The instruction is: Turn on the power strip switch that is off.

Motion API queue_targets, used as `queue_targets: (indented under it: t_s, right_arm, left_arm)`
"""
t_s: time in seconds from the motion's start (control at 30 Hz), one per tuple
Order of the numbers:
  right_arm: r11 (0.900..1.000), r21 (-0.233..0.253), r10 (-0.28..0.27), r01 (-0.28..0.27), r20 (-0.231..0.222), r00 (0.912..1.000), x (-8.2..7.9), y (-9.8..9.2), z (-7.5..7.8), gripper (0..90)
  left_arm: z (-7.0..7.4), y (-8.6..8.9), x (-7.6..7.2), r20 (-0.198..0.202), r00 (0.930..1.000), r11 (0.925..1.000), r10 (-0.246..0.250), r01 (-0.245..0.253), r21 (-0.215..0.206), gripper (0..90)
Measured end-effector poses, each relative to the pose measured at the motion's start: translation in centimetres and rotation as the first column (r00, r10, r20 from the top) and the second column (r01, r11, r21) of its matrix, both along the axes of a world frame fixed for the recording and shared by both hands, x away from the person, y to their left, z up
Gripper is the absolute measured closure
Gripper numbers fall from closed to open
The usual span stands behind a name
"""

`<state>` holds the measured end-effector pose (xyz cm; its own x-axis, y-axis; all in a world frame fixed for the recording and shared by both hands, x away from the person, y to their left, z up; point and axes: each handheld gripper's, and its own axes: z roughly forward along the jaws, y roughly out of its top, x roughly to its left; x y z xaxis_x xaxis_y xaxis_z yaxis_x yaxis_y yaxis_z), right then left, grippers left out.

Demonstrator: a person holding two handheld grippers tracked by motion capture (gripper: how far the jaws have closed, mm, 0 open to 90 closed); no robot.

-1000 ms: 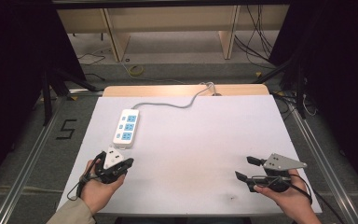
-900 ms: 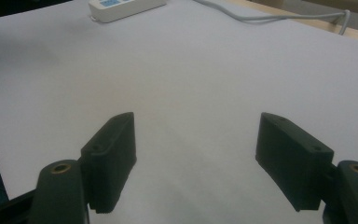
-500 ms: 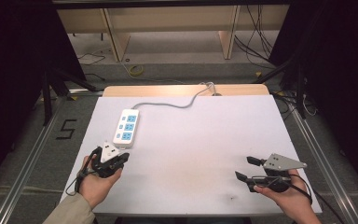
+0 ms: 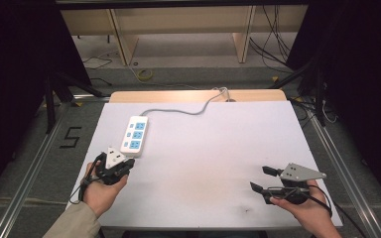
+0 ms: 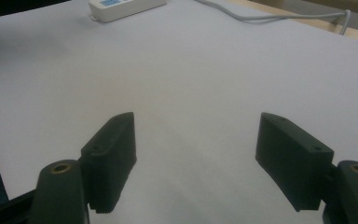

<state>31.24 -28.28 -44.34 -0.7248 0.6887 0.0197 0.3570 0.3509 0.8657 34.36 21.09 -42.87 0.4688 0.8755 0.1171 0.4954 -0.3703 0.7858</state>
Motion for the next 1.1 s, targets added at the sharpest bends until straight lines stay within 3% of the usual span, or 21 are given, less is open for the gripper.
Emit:
queue_targets:
  t_s: [1.1]
  right_arm:
    - [1.0, 0.0, 0.003, -0.003, -0.004, 1.0, 0.2, 0.3, -0.1, 29.0]
  left_arm:
    - [0.3, 1.5, 1.9, 0.01, 0.998, 0.998, 0.062, -0.062, 0.01, 89.7]
